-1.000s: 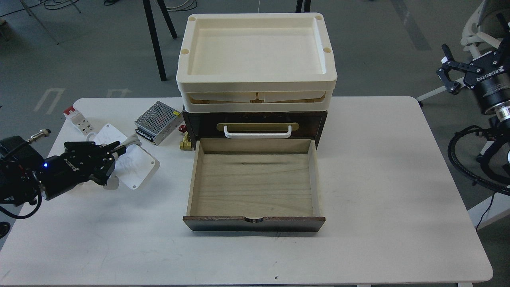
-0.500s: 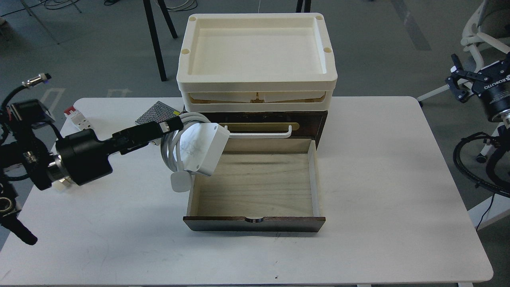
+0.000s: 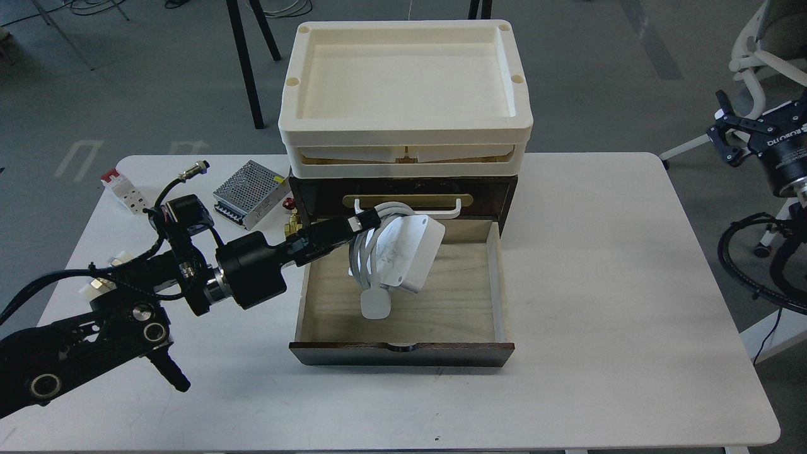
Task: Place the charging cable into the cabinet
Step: 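Lift the cable and carry it with the left gripper over the open drawer, then lower the cable into the drawer and open the left gripper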
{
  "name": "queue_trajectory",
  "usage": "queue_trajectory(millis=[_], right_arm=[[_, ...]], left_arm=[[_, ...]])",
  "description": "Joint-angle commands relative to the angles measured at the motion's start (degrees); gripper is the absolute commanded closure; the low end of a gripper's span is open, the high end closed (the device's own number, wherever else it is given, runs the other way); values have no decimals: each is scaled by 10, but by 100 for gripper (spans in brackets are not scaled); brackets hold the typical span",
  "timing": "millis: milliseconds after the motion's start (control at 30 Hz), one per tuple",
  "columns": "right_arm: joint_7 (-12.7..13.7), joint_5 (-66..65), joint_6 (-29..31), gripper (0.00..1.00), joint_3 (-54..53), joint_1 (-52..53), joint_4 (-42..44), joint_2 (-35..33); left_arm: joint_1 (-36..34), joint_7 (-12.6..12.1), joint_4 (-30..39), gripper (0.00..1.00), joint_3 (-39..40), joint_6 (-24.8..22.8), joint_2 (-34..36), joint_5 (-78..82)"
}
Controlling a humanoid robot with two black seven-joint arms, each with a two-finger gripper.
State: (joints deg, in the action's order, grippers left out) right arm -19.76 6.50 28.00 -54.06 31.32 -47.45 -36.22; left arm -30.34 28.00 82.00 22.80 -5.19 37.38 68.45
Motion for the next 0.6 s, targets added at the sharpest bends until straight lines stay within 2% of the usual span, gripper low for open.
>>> queue_trajectory(millis=[0, 333, 433, 533, 567], right_arm=[[0, 0, 0, 0, 1, -1, 0, 0], [0, 0, 0, 0, -2, -1, -1, -5], [0, 0, 0, 0, -2, 0, -1, -5], [0, 0, 0, 0, -3, -1, -1, -5], [0, 0, 0, 0, -3, -1, -1, -4]], left_arm=[[0, 0, -35, 100, -2, 5, -20, 24], [0, 0, -104, 100, -2, 6, -63, 34], [1, 0, -105, 95, -2, 5, -61, 35], [0, 0, -105, 77, -2, 4, -60, 34], [0, 0, -105, 64, -2, 4, -60, 34]])
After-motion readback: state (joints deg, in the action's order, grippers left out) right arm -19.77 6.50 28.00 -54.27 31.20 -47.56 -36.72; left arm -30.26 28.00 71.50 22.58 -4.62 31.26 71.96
